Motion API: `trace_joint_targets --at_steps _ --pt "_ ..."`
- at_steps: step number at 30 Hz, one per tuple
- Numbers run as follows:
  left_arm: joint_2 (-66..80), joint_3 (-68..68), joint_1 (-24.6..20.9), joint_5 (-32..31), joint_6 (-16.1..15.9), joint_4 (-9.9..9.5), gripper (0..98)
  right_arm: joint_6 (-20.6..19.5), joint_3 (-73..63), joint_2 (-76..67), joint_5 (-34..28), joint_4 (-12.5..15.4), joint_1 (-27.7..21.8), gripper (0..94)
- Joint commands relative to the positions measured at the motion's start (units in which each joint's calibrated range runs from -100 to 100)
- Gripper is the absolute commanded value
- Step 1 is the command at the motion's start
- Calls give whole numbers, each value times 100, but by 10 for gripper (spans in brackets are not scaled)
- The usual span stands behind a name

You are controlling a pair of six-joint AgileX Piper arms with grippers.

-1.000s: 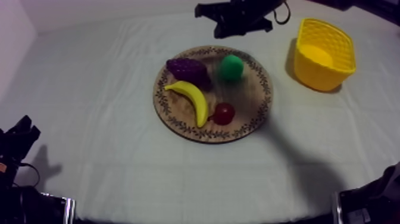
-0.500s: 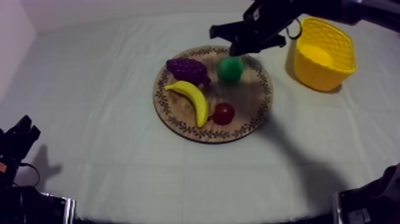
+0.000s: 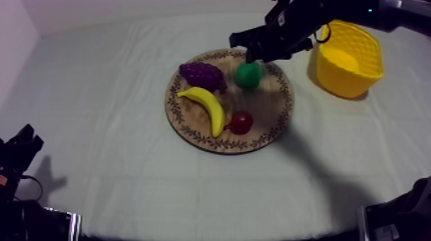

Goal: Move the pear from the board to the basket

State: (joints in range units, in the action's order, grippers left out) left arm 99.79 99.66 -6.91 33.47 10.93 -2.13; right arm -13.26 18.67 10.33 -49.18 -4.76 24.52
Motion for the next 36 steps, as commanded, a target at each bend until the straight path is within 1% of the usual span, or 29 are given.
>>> trace_joint_targets --at_steps 1,2,4,6,9,15,22,31,33,36 --pt "4 0 -1 0 -4 1 1 9 68 4 123 -27 11 754" --pt "4 0 -1 0 -3 1 1 -20 106 6 180 -62 14 805" --pt "4 0 -1 0 -2 1 1 -79 166 9 264 -103 -3 865" --pt "4 0 -1 0 -2 1 1 -47 222 7 349 -55 -40 896" --pt "4 0 -1 0 -1 1 1 93 270 11 438 99 -108 908" --pt "4 0 -1 0 -1 1 1 296 232 141 550 255 -194 887" --pt "4 0 -1 0 -2 1 1 450 -343 884 380 347 -258 855" --pt "4 0 -1 0 -4 1 1 290 -1282 2104 127 115 -279 822" --pt "4 0 -1 0 -2 1 1 253 -1443 2295 76 68 -308 801" --pt "4 0 -1 0 -3 1 1 264 -1576 2478 73 49 -372 743"
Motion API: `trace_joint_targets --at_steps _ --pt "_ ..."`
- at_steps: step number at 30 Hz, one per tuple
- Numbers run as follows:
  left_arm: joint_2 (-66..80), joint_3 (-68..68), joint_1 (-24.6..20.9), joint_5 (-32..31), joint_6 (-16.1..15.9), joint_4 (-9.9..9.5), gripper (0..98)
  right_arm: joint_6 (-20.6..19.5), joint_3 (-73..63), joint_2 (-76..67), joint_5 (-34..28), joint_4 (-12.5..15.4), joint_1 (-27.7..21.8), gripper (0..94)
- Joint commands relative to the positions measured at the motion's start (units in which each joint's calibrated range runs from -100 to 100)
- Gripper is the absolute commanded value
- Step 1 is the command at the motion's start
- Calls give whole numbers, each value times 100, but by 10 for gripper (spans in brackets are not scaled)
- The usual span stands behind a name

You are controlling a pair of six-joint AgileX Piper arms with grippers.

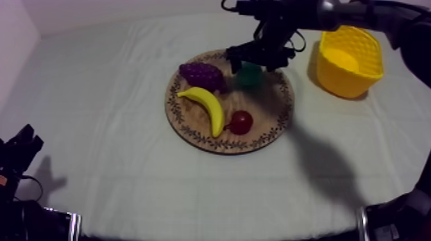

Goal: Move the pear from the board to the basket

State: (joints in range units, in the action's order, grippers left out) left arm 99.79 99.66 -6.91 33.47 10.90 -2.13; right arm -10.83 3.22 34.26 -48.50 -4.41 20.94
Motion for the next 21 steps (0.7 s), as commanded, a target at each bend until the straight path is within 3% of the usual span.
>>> trace_joint_targets --at_steps 1,12,21 --pt "4 0 -1 0 0 1 1 43 -46 122 27 20 -34 719" --pt "4 0 -1 0 1 1 1 78 77 224 325 -126 38 510" --pt "4 0 -1 0 1 1 1 -7 365 -235 344 -271 213 474"
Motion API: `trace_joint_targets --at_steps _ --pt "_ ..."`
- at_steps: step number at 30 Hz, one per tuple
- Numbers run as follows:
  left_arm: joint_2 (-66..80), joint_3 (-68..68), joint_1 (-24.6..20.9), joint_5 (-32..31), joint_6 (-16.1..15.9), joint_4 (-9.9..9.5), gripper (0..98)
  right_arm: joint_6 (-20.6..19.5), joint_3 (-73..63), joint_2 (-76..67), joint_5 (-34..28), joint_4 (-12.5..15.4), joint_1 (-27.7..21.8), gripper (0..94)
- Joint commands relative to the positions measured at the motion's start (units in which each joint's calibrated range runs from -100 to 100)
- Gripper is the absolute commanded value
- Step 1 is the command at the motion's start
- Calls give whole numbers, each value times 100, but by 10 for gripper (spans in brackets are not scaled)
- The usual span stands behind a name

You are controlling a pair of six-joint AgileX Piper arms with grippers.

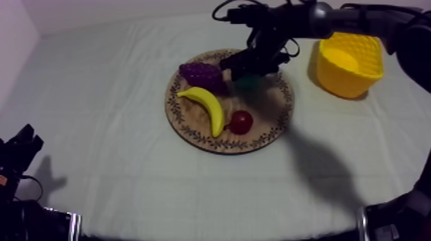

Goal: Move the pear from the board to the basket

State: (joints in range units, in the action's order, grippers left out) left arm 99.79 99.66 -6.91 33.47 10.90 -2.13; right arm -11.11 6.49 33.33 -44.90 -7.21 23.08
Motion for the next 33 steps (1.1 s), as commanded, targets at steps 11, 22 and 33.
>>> trace_joint_targets --at_steps 11,22,33 --pt "4 0 -1 0 -1 1 1 748 235 -2062 -734 422 -556 500" --pt "4 0 -1 0 1 1 1 1518 428 -3009 -1174 745 -1820 509" --pt "4 0 -1 0 -1 1 1 1762 1329 -2713 -599 733 -2468 522"
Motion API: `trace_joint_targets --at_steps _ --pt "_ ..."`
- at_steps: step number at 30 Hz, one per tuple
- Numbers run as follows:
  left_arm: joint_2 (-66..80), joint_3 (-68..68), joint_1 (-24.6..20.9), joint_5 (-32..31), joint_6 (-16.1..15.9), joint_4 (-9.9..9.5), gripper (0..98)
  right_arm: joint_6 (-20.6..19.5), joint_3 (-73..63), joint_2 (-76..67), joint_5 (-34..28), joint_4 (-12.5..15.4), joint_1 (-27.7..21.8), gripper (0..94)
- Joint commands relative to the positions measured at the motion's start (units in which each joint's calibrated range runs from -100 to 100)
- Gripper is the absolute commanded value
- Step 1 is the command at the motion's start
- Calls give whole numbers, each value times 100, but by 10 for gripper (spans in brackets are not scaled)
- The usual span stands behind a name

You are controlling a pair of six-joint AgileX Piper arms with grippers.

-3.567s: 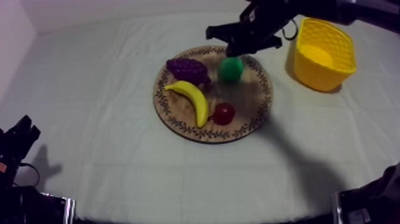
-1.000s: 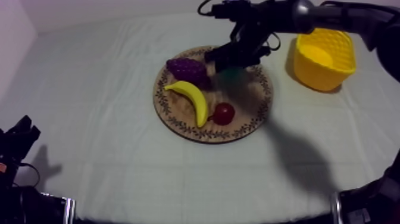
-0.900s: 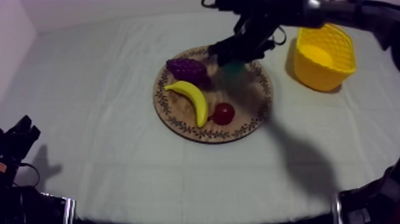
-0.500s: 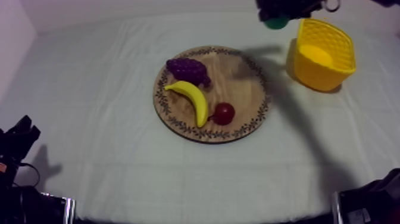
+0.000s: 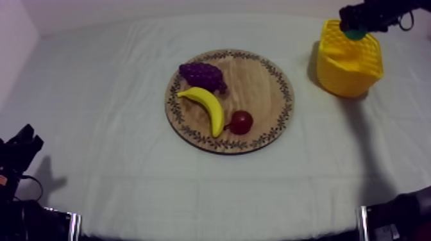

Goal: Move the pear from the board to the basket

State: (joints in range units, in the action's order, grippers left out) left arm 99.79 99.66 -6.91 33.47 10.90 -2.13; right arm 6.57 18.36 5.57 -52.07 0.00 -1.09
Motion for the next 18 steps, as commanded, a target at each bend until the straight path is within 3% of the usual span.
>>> trace_joint_targets --at_steps 1,10,18 --pt "4 0 -1 0 -1 1 1 -4 224 137 200 6 -84 525" --pt "4 0 -1 0 1 1 1 22 300 1052 691 -54 -250 538" --pt "4 0 -1 0 1 1 1 -77 -534 2073 667 -190 -263 570"
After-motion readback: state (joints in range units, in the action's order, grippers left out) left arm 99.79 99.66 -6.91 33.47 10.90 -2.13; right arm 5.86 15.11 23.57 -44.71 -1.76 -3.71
